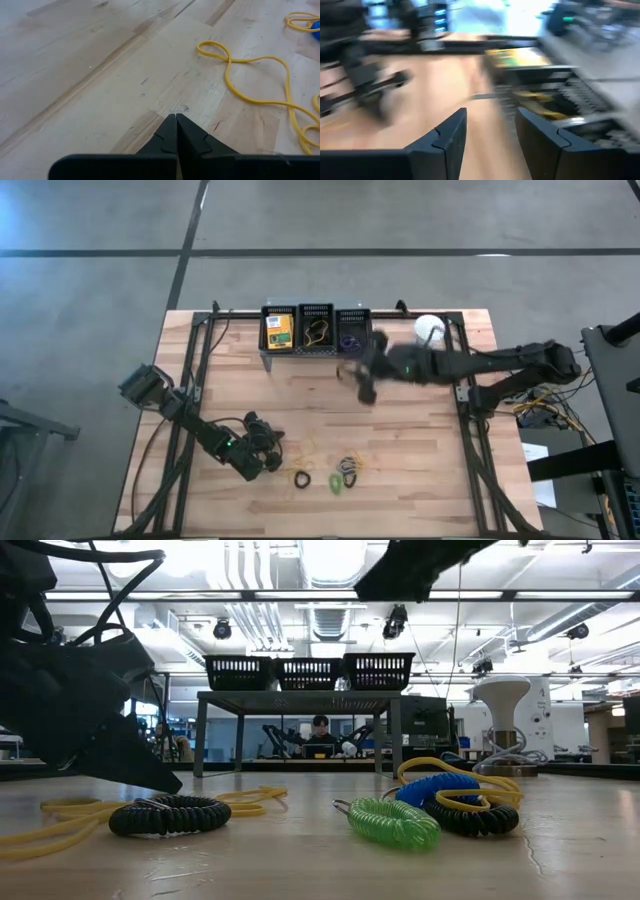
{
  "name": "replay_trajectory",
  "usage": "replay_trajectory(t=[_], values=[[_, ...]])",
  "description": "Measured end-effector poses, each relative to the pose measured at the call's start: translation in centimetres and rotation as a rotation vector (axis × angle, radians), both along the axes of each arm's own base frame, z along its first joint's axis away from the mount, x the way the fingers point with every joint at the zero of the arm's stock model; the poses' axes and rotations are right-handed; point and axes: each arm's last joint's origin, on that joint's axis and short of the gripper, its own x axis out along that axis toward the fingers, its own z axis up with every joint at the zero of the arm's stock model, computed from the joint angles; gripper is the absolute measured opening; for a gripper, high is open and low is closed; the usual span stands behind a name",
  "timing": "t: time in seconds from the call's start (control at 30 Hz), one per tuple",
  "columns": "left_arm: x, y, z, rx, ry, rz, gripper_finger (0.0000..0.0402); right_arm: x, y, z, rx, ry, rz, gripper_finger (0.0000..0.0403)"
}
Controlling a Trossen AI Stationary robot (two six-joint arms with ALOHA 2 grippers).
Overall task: Pick & Place Office Desk Supplies
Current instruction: Put the green spring keychain into the right black basket
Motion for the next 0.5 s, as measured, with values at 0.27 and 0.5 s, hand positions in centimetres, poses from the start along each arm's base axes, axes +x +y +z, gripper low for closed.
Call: replay_trajectory(t=[0.27, 0.5], values=[[0.0, 0.0, 0.0, 0.000, 0.000, 0.000, 0.0001, -0.1, 10.2, -5.5, 0.074, 0.168, 0.313, 0.0149], [0.0, 0.0, 0.0, -0.001, 0.000, 0.001, 0.0001, 0.1, 15.9, -11.5, 0.302, 0.354, 0.454, 0.0166]])
